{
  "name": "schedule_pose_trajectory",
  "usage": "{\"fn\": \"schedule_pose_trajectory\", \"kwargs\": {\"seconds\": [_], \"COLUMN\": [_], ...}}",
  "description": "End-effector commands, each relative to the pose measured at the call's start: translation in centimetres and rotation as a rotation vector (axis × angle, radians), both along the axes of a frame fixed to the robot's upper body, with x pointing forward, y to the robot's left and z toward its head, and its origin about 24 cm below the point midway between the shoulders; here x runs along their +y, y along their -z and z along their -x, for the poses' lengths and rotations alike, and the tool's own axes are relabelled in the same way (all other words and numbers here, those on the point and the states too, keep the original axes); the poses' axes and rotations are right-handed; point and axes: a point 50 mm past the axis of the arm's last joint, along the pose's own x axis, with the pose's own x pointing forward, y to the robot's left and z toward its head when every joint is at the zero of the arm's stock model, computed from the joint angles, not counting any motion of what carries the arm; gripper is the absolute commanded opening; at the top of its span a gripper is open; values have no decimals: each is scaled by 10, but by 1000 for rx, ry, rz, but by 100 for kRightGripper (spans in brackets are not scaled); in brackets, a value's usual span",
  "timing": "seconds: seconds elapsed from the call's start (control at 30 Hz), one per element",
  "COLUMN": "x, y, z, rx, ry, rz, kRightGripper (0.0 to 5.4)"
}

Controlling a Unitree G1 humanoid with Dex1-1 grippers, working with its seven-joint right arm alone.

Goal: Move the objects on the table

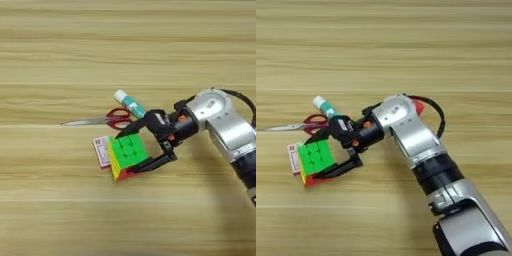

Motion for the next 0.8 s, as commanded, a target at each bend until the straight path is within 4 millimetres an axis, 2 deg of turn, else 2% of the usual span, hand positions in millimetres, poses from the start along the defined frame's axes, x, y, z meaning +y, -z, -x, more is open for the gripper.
{"fn": "schedule_pose_trajectory", "kwargs": {"seconds": [0.03, 0.23, 0.43, 0.47, 0.67, 0.8], "x": [7, 3, 2, 2, 1, 1], "y": [-10, 7, 10, 10, -3, -18], "z": [-7, -1, 0, 0, -2, -4], "rx": [-91, -109, -102, -102, -102, -110], "ry": [-24, -35, -27, -25, -18, -5], "rz": [13, 53, 32, 26, -30, -97], "kRightGripper": [334, 334, 334, 363, 438, 497]}}
